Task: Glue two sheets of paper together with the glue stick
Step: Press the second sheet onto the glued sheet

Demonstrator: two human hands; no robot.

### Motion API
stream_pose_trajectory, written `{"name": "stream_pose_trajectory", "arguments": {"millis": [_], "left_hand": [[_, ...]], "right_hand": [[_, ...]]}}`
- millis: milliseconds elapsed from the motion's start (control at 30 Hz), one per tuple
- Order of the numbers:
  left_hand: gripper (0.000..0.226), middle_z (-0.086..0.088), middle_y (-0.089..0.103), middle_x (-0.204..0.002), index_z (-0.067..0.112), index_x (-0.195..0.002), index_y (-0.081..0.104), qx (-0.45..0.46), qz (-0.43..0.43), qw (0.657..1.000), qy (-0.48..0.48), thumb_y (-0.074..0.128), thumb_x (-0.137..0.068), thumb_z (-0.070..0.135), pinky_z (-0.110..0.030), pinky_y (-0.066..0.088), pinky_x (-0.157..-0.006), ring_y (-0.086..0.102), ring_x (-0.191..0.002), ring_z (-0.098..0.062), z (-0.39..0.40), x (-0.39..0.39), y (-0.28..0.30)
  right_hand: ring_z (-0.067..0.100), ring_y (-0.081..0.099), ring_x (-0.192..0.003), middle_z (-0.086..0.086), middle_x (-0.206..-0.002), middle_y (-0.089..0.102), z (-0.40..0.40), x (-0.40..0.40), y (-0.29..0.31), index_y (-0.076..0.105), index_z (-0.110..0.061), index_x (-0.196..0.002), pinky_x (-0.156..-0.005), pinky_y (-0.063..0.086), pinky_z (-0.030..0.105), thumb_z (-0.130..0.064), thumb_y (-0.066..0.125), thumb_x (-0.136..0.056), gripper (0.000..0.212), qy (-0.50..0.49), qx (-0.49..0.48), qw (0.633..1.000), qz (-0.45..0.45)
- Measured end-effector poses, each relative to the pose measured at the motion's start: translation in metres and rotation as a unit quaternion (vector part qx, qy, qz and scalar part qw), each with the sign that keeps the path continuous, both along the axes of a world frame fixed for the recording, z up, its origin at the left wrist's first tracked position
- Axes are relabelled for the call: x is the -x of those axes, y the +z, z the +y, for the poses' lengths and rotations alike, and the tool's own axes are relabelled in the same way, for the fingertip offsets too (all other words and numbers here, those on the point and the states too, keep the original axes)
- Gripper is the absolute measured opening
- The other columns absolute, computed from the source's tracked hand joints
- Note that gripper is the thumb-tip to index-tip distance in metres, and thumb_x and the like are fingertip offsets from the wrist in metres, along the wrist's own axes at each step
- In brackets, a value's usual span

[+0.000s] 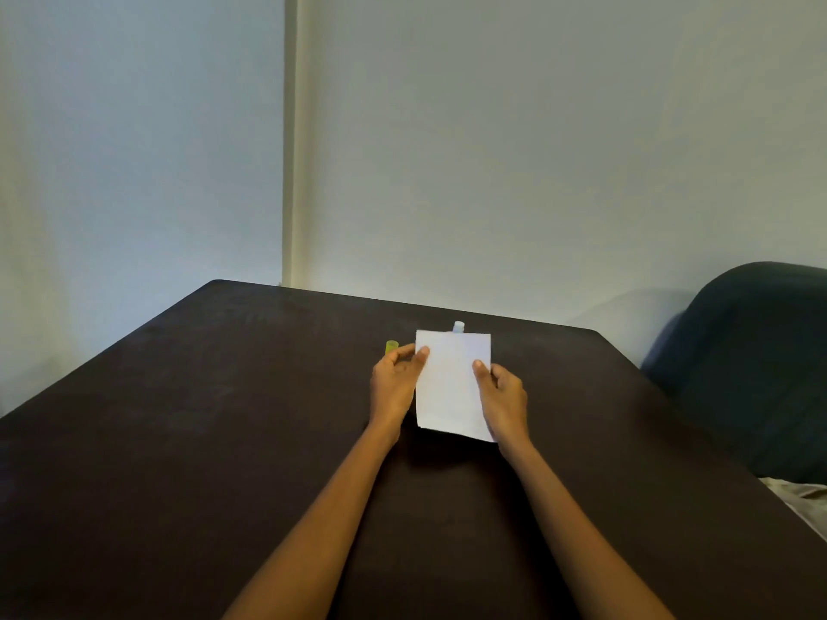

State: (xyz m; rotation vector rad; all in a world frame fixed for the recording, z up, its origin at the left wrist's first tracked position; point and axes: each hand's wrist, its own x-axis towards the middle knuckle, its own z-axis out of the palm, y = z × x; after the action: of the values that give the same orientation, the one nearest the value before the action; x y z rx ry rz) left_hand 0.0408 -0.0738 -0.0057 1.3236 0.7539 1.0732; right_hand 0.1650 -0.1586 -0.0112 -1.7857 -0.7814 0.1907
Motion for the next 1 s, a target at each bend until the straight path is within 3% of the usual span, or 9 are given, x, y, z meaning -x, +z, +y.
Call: {"name": "stream_pose_trajectory", "arguments": {"millis": [133, 267, 367, 467, 567, 767, 867, 933, 1000], "left_hand": [[0.005, -0.004, 0.072, -0.094, 0.021, -0.084, 0.065, -0.021, 0.030, 0.999, -0.007, 0.069, -0.082, 0.020, -0.035, 0.059, -0.070, 0.069, -0.078, -0.012, -0.001, 0.000, -0.004], [0.006, 0.003, 0.070, -0.080, 0.019, -0.080, 0.065, -0.045, 0.039, 0.997, 0.056, 0.068, -0.083, 0.023, -0.030, 0.057, -0.061, 0.068, -0.073, -0.012, 0.002, 0.004, -0.003], [0.008, 0.006, 0.069, -0.079, 0.022, -0.077, 0.064, -0.040, 0.031, 0.997, 0.062, 0.069, -0.082, 0.024, -0.023, 0.054, -0.056, 0.068, -0.070, -0.007, 0.000, 0.006, -0.002], [0.014, 0.008, 0.066, -0.070, 0.020, -0.071, 0.062, -0.042, 0.024, 0.996, 0.075, 0.068, -0.083, 0.023, -0.014, 0.048, -0.048, 0.063, -0.058, 0.002, -0.001, 0.006, -0.003], [0.024, 0.007, 0.060, -0.059, 0.016, -0.063, 0.056, -0.056, 0.025, 0.993, 0.102, 0.067, -0.083, 0.023, -0.007, 0.036, -0.039, 0.054, -0.045, 0.005, 0.001, 0.007, -0.004], [0.048, -0.001, 0.039, -0.052, 0.008, -0.057, 0.045, -0.087, 0.059, 0.987, 0.125, 0.062, -0.083, 0.045, -0.027, 0.029, -0.050, 0.034, -0.049, -0.010, 0.004, 0.009, -0.007], [0.029, 0.001, 0.064, -0.081, 0.015, -0.087, 0.061, -0.087, 0.057, 0.995, 0.004, 0.067, -0.079, 0.042, -0.032, 0.052, -0.062, 0.060, -0.069, -0.010, -0.001, 0.009, 0.000], [0.045, 0.000, 0.063, -0.110, 0.016, -0.118, 0.055, -0.094, 0.084, 0.991, -0.049, 0.072, -0.079, 0.028, -0.039, 0.055, -0.082, 0.063, -0.097, -0.018, -0.002, 0.007, -0.001], [0.047, -0.004, 0.062, -0.117, 0.013, -0.124, 0.053, -0.095, 0.090, 0.991, -0.022, 0.071, -0.080, 0.021, -0.042, 0.055, -0.085, 0.061, -0.104, -0.024, -0.002, 0.007, -0.002]], "right_hand": [[0.010, 0.064, -0.078, -0.007, -0.085, 0.066, 0.001, 0.001, 0.002, 0.058, -0.026, -0.082, -0.066, 0.050, 0.028, -0.061, 0.060, -0.077, 0.035, 0.036, -0.019, 0.998, 0.038], [0.005, 0.061, -0.089, -0.021, -0.097, 0.060, 0.001, 0.001, -0.005, 0.052, -0.033, -0.102, -0.074, 0.052, 0.026, -0.059, 0.073, -0.066, 0.048, 0.114, 0.050, 0.992, 0.012], [0.005, 0.062, -0.071, -0.009, -0.083, 0.066, -0.001, -0.002, -0.008, 0.058, -0.025, -0.079, -0.058, 0.046, 0.018, -0.045, 0.062, -0.084, 0.021, 0.111, -0.005, 0.992, 0.053], [0.010, 0.048, -0.063, -0.001, -0.068, 0.054, -0.004, 0.000, -0.009, 0.051, -0.020, -0.067, -0.058, 0.037, 0.027, -0.048, 0.049, -0.091, 0.037, 0.107, -0.031, 0.991, 0.073], [0.004, 0.046, -0.060, -0.008, -0.061, 0.053, -0.005, 0.001, -0.007, 0.054, -0.023, -0.063, -0.057, 0.037, 0.022, -0.051, 0.056, -0.086, 0.036, 0.099, -0.028, 0.993, 0.051], [0.005, 0.038, -0.057, -0.008, -0.059, 0.044, -0.006, 0.003, -0.009, 0.048, -0.020, -0.066, -0.054, 0.032, 0.023, -0.045, 0.052, -0.090, 0.036, 0.095, -0.038, 0.994, 0.029], [0.008, 0.041, -0.059, -0.004, -0.061, 0.046, -0.008, 0.003, -0.006, 0.050, -0.019, -0.066, -0.054, 0.032, 0.024, -0.044, 0.055, -0.089, 0.035, 0.092, -0.059, 0.992, 0.057], [0.010, 0.054, -0.063, -0.003, -0.066, 0.058, -0.009, 0.002, -0.004, 0.058, -0.017, -0.071, -0.056, 0.042, 0.025, -0.045, 0.061, -0.085, 0.031, 0.094, -0.068, 0.990, 0.077], [0.013, 0.067, -0.073, -0.004, -0.077, 0.069, -0.010, 0.003, -0.002, 0.063, -0.021, -0.084, -0.065, 0.055, 0.028, -0.046, 0.069, -0.079, 0.027, 0.116, -0.062, 0.987, 0.087]]}}
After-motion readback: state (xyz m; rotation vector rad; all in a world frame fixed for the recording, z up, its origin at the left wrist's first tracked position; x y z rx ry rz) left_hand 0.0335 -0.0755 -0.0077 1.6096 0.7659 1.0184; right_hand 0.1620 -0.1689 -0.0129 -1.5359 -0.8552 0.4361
